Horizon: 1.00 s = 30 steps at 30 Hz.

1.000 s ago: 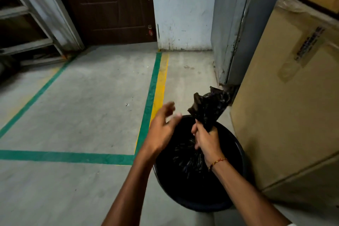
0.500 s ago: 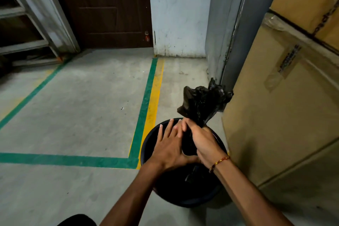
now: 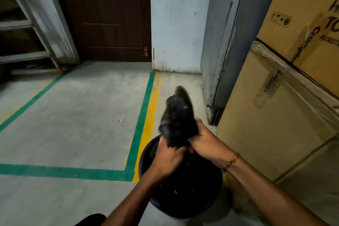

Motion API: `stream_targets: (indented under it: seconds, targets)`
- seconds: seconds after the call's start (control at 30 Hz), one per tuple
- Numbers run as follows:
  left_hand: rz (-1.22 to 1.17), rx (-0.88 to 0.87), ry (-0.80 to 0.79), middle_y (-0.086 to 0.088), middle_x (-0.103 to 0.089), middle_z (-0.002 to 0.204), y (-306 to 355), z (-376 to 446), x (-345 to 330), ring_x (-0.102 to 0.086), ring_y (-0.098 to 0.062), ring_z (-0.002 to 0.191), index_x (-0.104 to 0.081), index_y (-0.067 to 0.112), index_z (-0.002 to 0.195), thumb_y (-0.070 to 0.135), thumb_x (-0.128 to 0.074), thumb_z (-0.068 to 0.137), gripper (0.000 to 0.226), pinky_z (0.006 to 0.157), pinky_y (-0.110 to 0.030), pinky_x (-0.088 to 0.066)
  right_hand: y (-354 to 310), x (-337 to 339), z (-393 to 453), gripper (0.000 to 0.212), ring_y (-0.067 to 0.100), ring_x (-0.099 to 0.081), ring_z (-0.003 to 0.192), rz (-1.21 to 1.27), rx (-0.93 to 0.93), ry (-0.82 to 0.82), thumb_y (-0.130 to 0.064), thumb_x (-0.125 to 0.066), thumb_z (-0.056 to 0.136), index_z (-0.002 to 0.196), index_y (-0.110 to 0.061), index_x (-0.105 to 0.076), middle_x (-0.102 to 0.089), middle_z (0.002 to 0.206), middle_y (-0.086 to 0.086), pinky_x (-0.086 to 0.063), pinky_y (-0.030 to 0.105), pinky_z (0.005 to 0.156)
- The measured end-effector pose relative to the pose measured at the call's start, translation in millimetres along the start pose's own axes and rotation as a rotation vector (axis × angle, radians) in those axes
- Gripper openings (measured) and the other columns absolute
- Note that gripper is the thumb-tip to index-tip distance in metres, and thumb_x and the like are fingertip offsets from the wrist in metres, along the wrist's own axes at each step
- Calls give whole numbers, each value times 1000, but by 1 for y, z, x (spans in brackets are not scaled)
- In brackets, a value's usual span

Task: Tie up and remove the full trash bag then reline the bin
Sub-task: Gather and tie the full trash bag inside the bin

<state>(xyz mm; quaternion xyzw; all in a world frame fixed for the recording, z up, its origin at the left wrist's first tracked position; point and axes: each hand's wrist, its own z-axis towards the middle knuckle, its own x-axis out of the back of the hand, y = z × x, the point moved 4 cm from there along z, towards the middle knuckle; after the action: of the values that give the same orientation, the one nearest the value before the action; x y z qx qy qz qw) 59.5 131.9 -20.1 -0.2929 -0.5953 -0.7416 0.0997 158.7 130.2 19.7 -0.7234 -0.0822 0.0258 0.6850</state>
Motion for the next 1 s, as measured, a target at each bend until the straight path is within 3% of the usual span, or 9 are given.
stream_targets:
  seconds: [0.07, 0.17, 0.27, 0.4, 0.47, 0.6, 0.77, 0.9, 1.0]
  targets:
    - [98, -90, 38, 5, -66, 97, -9, 4, 4, -55, -16, 102, -65, 21, 80, 35, -43, 65, 30, 91, -30, -43, 4, 9, -5, 13, 26, -62, 89, 134, 46, 51, -5, -61, 90, 78, -5, -66, -67, 107, 29, -49, 37, 82]
    - [315, -99, 50, 15, -62, 116, -14, 6, 16, -46, -15, 108, -75, 21, 101, 31, -43, 65, 49, 94, -28, -36, 3, 15, -8, 35, 19, -63, 99, 175, 12, 12, -28, -55, 95, 64, -12, -59, -68, 105, 10, -50, 37, 93]
    - [390, -101, 74, 15, -61, 117, -19, 3, 26, -47, -17, 107, -74, 20, 99, 22, -46, 66, 44, 92, -33, -39, -8, 28, -6, 24, 22, -58, 99, 301, -33, 26, -31, -65, 86, 75, -10, -70, -57, 79, 9, -48, 46, 97]
    - [370, -39, 155, 12, -62, 117, -26, 4, 45, -47, -20, 103, -73, 19, 99, 20, -42, 66, 46, 89, -36, -42, -20, 66, -5, 26, 23, -62, 83, 369, -83, 141, -34, -69, 77, 62, -13, -72, -60, 78, 11, -56, 41, 82]
    - [406, -15, 175, 8, -63, 117, -31, 3, 51, -48, -24, 102, -72, 15, 96, 19, -40, 66, 45, 87, -38, -43, -24, 93, -11, 33, 16, -63, 72, 188, -37, 310, -44, -71, 72, 69, -11, -72, -60, 71, 6, -57, 26, 67]
    - [559, -3, 143, -2, -61, 116, -24, 4, 45, -49, -31, 103, -65, 8, 85, 22, -40, 68, 33, 84, -44, -45, -46, 99, -31, 30, 2, -62, 82, -476, 389, 517, -35, -68, 85, 87, -5, -69, -63, 95, 11, -51, 21, 74]
    - [844, -89, 12, 3, -58, 122, -23, 10, 13, -50, -28, 111, -66, 23, 111, 37, -46, 80, 40, 83, -41, -43, -63, 8, -50, 46, 22, -50, 125, -1117, 894, 157, -46, -62, 89, 120, -13, -64, -58, 129, 4, -38, 35, 107]
    - [929, -173, -25, -4, -63, 112, -14, 11, -2, -55, -30, 102, -63, 22, 115, 43, -45, 79, 45, 77, -40, -43, -10, -5, -32, 70, 20, -27, 143, -1462, 451, -147, -58, -41, 92, 149, -20, -27, -41, 149, -1, -8, 46, 122]
    - [897, -187, -81, 4, -52, 128, -10, 13, -4, -45, -26, 115, -58, 26, 124, 46, -49, 84, 46, 88, -38, -36, 12, 14, -25, 59, 24, -38, 134, -1504, 241, -164, -50, -41, 96, 146, -21, -29, -45, 141, 1, -10, 50, 120]
